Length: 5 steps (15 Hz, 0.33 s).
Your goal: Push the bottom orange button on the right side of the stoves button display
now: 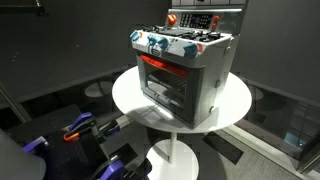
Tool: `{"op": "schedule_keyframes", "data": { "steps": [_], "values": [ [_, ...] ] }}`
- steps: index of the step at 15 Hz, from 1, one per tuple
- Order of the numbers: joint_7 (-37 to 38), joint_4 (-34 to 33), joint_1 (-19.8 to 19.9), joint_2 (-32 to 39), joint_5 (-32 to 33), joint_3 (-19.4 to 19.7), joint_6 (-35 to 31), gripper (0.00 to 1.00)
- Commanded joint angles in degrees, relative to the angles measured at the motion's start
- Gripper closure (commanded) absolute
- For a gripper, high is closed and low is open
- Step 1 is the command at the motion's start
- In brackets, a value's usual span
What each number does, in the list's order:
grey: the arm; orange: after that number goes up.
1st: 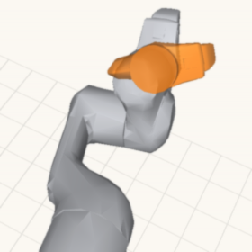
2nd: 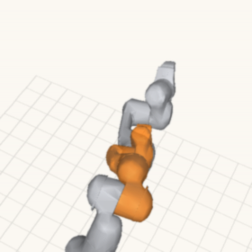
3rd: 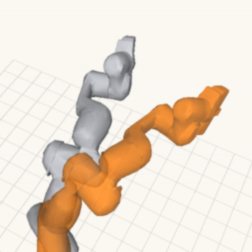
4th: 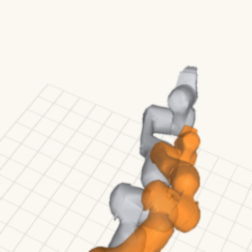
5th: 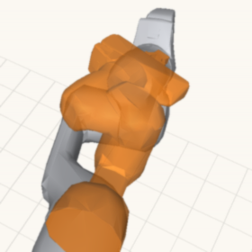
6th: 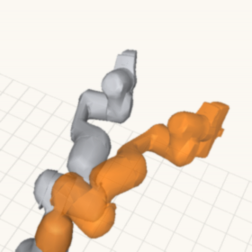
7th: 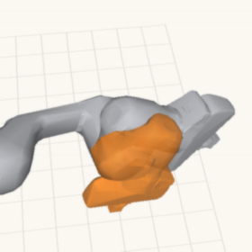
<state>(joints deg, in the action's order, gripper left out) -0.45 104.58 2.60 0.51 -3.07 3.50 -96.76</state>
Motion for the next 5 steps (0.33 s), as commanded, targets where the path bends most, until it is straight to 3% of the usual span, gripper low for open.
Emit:
{"op": "schedule_keyframes", "data": {
  "steps": [1, 5],
  "values": [
    [-1.73, 3.36, 0.19, -4.78, 2.25, -0.14, 1.47, 0.0],
    [-0.79, 2.78, 0.14, -4.17, 2.34, -0.13, 1.11, 0.0]
  ]
}}
